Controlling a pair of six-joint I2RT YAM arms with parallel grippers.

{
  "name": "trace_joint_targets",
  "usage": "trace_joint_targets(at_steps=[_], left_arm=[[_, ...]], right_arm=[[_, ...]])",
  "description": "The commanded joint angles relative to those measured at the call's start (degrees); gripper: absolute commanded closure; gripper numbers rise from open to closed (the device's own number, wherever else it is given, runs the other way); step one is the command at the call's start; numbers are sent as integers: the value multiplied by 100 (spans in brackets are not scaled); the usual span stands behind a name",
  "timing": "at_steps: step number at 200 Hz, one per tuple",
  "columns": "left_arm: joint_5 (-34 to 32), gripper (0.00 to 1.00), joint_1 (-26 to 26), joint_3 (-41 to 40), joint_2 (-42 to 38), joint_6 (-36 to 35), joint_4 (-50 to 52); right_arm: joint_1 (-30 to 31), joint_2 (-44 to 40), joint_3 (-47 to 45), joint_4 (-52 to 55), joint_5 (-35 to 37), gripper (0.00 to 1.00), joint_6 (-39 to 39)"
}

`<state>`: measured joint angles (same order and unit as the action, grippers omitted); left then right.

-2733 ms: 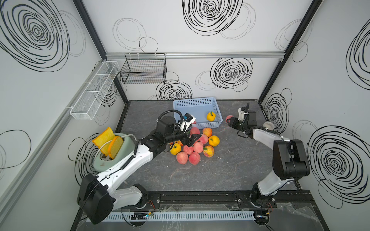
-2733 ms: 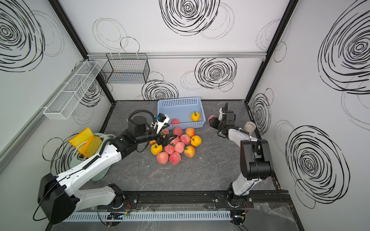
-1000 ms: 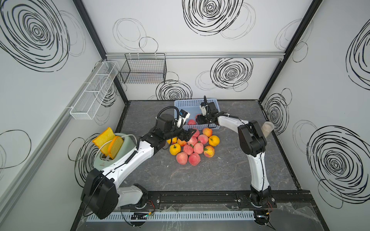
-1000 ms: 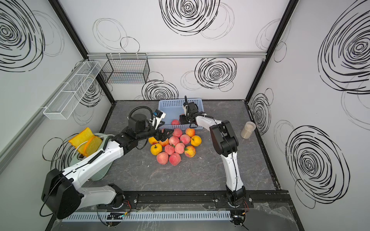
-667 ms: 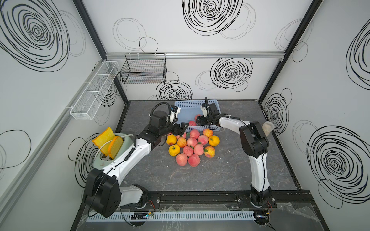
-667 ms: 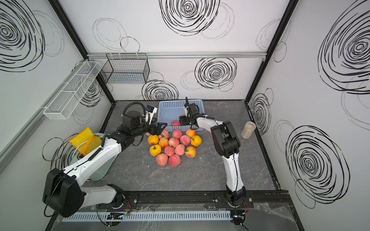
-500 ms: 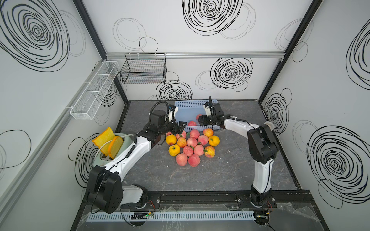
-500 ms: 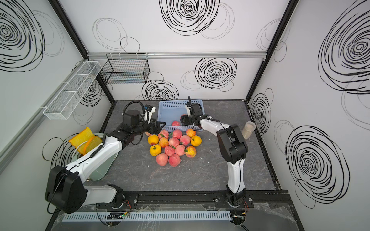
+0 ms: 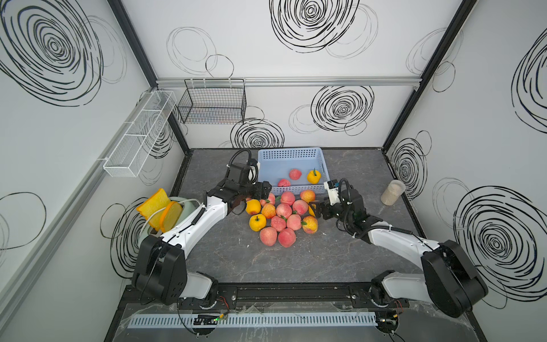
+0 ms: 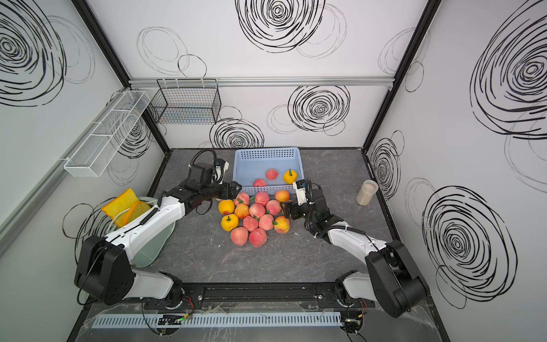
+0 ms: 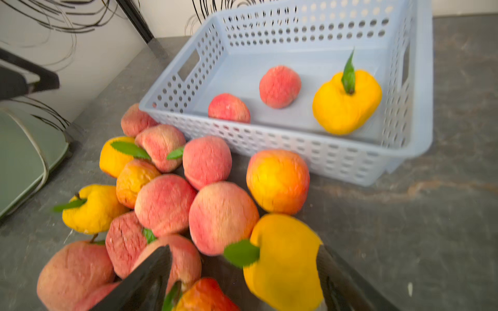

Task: Put the peaches into the basket
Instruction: Place the peach in the basket, then pick up the peach from the center of the board.

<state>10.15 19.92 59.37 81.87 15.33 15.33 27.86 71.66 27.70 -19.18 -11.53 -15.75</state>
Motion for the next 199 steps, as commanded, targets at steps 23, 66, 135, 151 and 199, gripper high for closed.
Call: trace_joint_targets(at_steps=[23, 66, 135, 151, 199], left_arm=[[-413, 16, 22, 65, 233, 358, 255], [-586, 16, -47, 58, 339, 421, 419], [-417, 15, -304, -40, 397, 360, 584], [-384, 15, -338, -74, 446, 362, 561], [-257, 14, -350, -136, 757, 354, 455]], right_arm=[[484, -763, -381, -1004, -6, 13, 33], [1221, -705, -431, -1223, 635, 13, 585], [1819, -359, -303, -1326, 1091, 13, 1011], [1837, -346, -298, -1328, 1127, 13, 1028], [1854, -320, -283, -1303, 1249, 13, 1066]])
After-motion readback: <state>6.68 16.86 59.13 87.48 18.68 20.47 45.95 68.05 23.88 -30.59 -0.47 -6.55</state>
